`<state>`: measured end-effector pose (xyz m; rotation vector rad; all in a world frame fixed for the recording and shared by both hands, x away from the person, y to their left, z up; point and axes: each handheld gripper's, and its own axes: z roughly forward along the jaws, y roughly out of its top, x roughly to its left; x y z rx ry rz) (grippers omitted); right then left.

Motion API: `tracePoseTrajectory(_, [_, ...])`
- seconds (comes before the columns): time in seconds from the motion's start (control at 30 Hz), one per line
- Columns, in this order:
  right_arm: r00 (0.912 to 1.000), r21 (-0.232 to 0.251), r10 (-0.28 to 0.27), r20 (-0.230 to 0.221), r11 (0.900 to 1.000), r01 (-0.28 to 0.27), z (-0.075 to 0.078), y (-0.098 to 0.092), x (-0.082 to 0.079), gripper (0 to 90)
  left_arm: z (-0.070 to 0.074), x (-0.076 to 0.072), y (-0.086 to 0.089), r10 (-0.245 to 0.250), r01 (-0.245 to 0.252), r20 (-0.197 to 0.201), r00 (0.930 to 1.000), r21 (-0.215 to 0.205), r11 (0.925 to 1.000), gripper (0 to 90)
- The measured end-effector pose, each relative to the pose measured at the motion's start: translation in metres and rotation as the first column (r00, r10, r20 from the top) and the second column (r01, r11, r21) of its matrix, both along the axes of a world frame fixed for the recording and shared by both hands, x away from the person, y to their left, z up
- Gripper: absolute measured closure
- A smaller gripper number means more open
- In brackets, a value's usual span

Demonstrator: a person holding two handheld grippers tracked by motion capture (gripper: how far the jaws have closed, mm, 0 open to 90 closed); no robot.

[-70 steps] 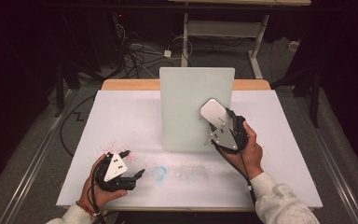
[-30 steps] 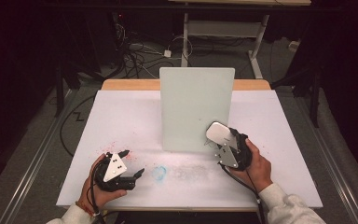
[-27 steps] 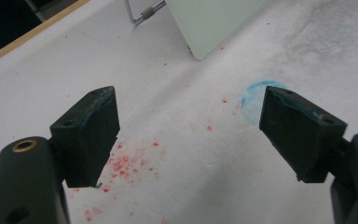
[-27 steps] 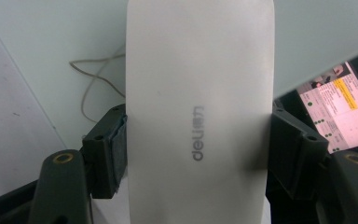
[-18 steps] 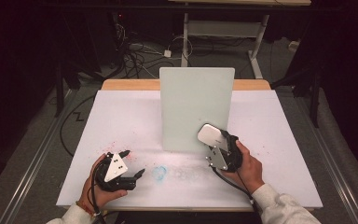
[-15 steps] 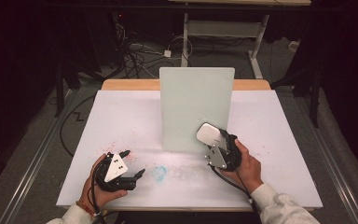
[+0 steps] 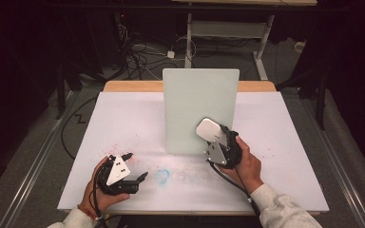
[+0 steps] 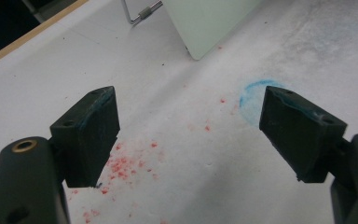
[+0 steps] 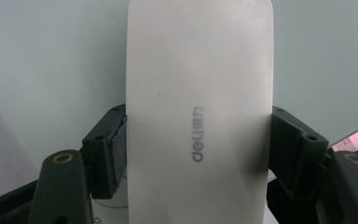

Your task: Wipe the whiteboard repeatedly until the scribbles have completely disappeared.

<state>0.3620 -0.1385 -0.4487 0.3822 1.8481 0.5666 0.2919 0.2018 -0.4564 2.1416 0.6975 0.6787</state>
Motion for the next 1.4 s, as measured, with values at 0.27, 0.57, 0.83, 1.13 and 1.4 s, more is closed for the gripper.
tracePoseTrajectory(0.27, [0.9981,-0.101,0.014,-0.060,0.995,-0.020,-0.018,-0.018,-0.008,31.1,0.001,-0.001,0.002,0.004,-0.004,0.002,1.0000,0.001,1.0000,19.3])
tracePoseTrajectory(0.57, [0.9966,-0.174,0.017,-0.080,0.984,-0.031,-0.028,-0.033,-0.012,31.1,0.001,-0.001,0.003,0.007,-0.007,0.002,1.0000,-0.002,1.0000,19.3])
tracePoseTrajectory(0.83, [0.9966,-0.260,0.040,-0.072,0.964,-0.058,-0.036,-0.023,-0.015,31.0,0.002,-0.001,0.002,0.003,-0.003,0.003,1.0000,0.000,1.0000,19.3])
tracePoseTrajectory(1.13, [0.9944,-0.273,0.085,-0.062,0.957,-0.099,-0.039,0.003,-0.015,31.0,0.001,0.000,0.000,0.001,-0.001,0.000,1.0000,-0.002,1.0000,19.3])
tracePoseTrajectory(1.4, [0.9933,-0.261,0.110,-0.038,0.958,-0.116,-0.041,0.021,-0.014,31.1,0.000,0.001,0.001,0.000,0.000,-0.003,1.0000,-0.004,1.0000,19.3])
